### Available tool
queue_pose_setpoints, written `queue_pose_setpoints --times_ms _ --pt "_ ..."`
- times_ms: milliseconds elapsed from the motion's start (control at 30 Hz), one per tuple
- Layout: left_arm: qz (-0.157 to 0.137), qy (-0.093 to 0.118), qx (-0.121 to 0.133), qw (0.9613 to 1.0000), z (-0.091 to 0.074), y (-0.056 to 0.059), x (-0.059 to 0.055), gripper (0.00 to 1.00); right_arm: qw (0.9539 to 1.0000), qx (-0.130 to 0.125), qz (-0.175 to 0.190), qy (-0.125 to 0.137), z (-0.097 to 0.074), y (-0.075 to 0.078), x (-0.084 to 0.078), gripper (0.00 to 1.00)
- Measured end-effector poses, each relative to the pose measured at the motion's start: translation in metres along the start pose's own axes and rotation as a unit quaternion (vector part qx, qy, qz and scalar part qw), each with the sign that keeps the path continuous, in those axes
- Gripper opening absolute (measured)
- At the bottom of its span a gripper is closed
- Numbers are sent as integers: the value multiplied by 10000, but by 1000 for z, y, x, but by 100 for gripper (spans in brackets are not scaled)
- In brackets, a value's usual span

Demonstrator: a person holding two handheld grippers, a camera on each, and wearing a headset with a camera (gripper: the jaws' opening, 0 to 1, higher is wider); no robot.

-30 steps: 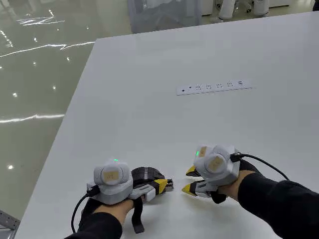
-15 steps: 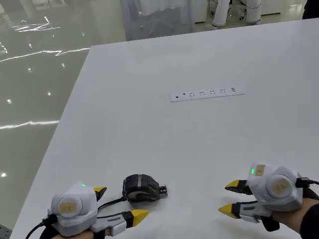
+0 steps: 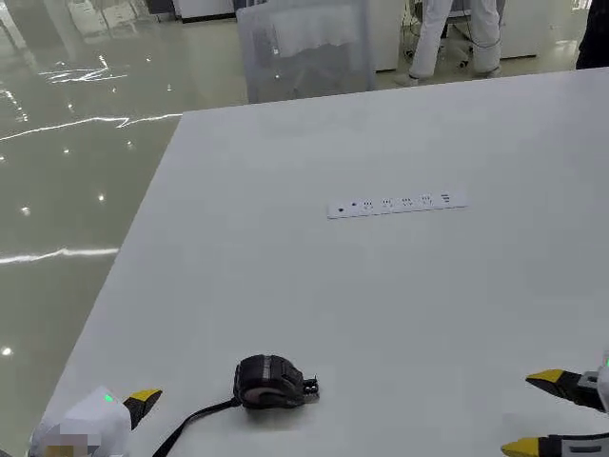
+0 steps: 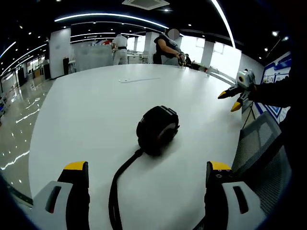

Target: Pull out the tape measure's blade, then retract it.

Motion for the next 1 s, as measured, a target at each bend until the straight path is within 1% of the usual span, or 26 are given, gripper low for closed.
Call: queue_pose_setpoints --times_ms 33,133,167,200,233,267,300,433,567,700,833,867,1000 --pt "49 -29 -12 10000 -2 0 0 99 10000 -46 42 -1 -5 4 -7 61" --pt "137 -103 -29 9998 -5 0 -2 99 9999 -119 94 11 -16 5 -14 66" --pt "131 -128 -46 9998 -6 0 -3 99 9998 -132 117 3 -19 5 -17 67" --pt "-38 -205 -186 9996 -7 1 -5 99 9997 -166 167 -6 -22 6 -21 69" --pt "-30 -183 -167 9997 -8 0 -5 99 9996 -191 213 -32 -23 6 -25 70" --pt "16 -178 -157 9997 -8 -1 -6 99 9993 -199 268 -153 -25 7 -30 69" --pt "31 -183 -154 9997 -9 -1 -8 99 9992 -218 275 -185 -26 7 -32 69" --pt "62 -242 -122 9996 -9 -2 -13 99 9988 -307 357 -123 -31 7 -33 73" --pt "86 -269 -86 9996 -12 -3 -16 99 9986 -420 294 -130 -32 8 -35 79" --pt "41 -209 18 9998 -17 -3 -15 99 9989 -372 281 -98 -32 7 -36 81" --pt "5 -219 46 9997 -17 -3 -16 99 9990 -301 311 -89 -32 5 -38 87" --pt "-118 -119 -15 9999 -17 -3 -15 99 9991 -282 317 -78 -32 5 -38 88" --pt "-64 -147 45 9999 -18 -5 -16 99 9988 -299 385 -27 -34 6 -38 94"
Point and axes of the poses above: the centre of the closed fingertips' face, and the gripper's own axes: z roughly forward along the fingers, y roughly to its right, x roughly out of its top, the point moved 10 cm from there along -z, roughly backward along the fingers, and after that the axes turned 7 degrees about -z, right-handed, at the moved point
